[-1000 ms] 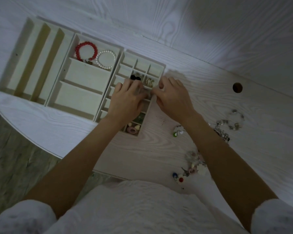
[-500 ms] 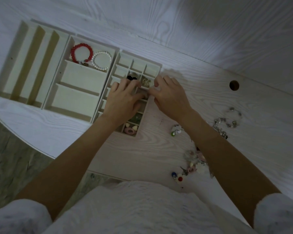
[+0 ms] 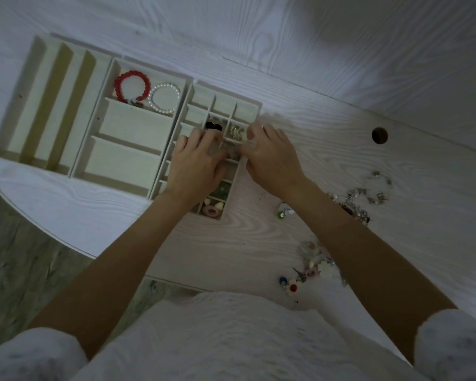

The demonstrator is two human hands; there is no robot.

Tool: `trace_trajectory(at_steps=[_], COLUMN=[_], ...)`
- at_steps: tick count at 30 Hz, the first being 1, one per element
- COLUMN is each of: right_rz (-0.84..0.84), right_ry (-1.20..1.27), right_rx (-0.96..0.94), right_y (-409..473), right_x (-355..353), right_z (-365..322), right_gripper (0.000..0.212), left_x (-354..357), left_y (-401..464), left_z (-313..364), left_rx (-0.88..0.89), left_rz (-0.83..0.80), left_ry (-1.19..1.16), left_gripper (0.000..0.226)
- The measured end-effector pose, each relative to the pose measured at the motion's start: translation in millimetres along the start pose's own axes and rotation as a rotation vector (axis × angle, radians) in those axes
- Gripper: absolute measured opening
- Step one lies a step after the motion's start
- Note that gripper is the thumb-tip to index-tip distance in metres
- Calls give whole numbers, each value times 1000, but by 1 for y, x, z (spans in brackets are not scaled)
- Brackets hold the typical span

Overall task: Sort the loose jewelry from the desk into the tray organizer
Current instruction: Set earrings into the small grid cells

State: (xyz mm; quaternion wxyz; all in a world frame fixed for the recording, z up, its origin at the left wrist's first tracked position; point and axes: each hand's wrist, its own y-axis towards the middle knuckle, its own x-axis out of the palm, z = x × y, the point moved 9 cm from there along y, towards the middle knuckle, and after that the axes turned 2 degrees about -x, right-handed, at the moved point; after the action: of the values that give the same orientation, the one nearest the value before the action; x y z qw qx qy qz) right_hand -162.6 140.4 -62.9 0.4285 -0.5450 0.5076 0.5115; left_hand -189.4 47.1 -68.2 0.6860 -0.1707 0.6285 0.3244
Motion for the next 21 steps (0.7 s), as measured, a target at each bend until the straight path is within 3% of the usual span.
trace_trajectory(at_steps=[6, 11, 15, 18, 21], right_rz=[76, 4, -69, -62, -93], right_ry=[511, 365, 360, 390, 317], right_rx=[386, 386, 414, 478, 531], right_y=[-42, -116, -147, -151, -153], right_x=[-4, -3, 13, 18, 23], right_z=[37, 41, 37, 34, 35], right_gripper=[25, 21, 28, 17, 14], left_x=[-6, 4, 1, -4, 11], left_y=[-14, -36, -40, -44, -48], left_z=[6, 18, 23, 42, 83], left_rx=[-121, -184, -181, -116, -1], left_rz=[103, 3, 26, 78, -31], left_ry=[-135, -189, -151, -149, -259], left_gripper=[25, 39, 32, 26, 27])
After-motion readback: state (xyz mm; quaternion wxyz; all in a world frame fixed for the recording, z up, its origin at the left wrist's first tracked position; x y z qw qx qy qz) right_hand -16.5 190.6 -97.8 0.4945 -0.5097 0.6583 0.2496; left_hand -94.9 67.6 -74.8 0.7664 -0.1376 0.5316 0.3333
